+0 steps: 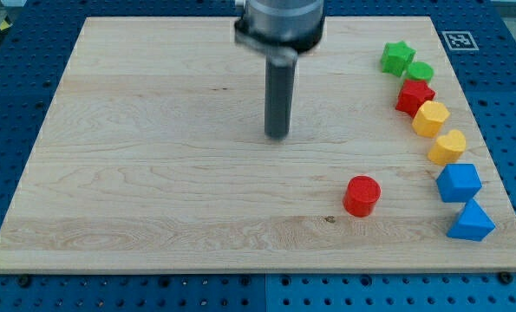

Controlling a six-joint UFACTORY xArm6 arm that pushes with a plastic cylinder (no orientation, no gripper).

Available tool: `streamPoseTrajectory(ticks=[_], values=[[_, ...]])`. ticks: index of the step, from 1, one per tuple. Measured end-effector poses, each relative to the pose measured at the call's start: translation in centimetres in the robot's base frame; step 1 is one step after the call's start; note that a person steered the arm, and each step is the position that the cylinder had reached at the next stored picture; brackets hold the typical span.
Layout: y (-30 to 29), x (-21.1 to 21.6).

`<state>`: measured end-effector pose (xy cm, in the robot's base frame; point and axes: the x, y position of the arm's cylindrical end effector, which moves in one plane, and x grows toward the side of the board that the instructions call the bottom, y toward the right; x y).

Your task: Slide red circle to top right

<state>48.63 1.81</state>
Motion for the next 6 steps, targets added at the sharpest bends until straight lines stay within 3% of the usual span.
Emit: streamPoseTrajectory(ticks=[1,2,4,6], values=[[0.0,10.8],[0.3,13.2],[9.7,13.3],[10.3,11.9]])
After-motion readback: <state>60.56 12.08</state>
